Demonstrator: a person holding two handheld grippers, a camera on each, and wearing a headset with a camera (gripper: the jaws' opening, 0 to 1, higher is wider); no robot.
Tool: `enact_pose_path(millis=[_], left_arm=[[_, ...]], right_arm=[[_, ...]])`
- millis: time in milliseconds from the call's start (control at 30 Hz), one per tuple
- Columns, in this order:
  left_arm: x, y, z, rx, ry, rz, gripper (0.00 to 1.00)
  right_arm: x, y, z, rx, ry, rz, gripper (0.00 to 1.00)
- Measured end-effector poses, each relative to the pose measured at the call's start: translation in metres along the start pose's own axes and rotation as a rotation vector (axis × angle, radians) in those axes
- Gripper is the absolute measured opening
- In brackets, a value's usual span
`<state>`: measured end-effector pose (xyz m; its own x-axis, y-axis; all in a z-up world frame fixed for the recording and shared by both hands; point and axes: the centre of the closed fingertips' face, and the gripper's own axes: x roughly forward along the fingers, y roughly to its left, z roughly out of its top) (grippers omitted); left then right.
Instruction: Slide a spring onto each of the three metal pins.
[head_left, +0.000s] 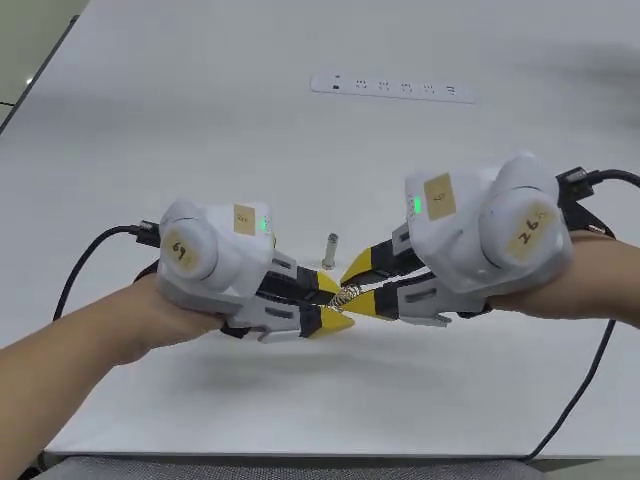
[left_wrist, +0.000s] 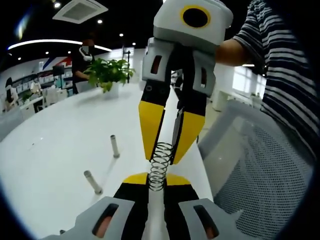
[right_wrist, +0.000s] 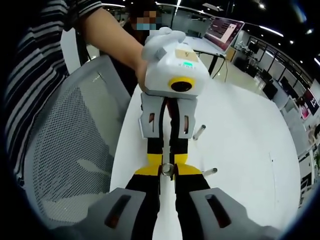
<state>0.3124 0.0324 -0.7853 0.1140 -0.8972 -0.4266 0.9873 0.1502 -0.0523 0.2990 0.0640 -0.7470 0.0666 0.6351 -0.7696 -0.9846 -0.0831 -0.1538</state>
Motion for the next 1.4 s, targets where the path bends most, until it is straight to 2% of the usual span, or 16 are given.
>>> enact_pose_path(millis=[200, 267, 300, 367, 667, 1000, 1267, 1333, 1400], left_arm=[[0.000, 0.000, 0.003, -0.006, -0.011, 0.002, 0.03], [-0.001, 0.001, 0.005, -0.015, -0.017, 0.002, 0.03], [-0.001, 0.001, 0.008, -0.030, -0.034, 0.001, 0.03], [0.000, 0.000, 0.012, -0.024, -0.042, 0.000, 0.03], [-0.001, -0.002, 0.006, -0.009, -0.012, 0.001, 0.03], [-0.005, 0.003, 0.009, -0.049, -0.027, 0.023, 0.04], [-0.007, 0.002, 0.012, -0.069, -0.033, 0.033, 0.05], [-0.008, 0.002, 0.012, -0.091, -0.034, 0.038, 0.06], [-0.008, 0.002, 0.011, -0.077, -0.028, 0.042, 0.07]], right_arm=[[-0.002, -0.001, 0.006, 0.019, -0.040, -0.005, 0.07], [-0.003, -0.003, 0.011, 0.045, -0.082, -0.014, 0.07], [-0.003, -0.003, 0.014, 0.052, -0.102, -0.014, 0.07], [-0.003, -0.006, 0.018, 0.077, -0.137, -0.023, 0.06], [0.003, -0.002, 0.015, 0.065, -0.155, -0.021, 0.06], [0.003, -0.006, 0.019, 0.054, -0.212, -0.051, 0.06], [0.004, -0.006, 0.022, 0.041, -0.223, -0.059, 0.06], [0.004, -0.006, 0.021, 0.046, -0.221, -0.059, 0.06], [0.004, -0.006, 0.020, 0.043, -0.212, -0.060, 0.06]])
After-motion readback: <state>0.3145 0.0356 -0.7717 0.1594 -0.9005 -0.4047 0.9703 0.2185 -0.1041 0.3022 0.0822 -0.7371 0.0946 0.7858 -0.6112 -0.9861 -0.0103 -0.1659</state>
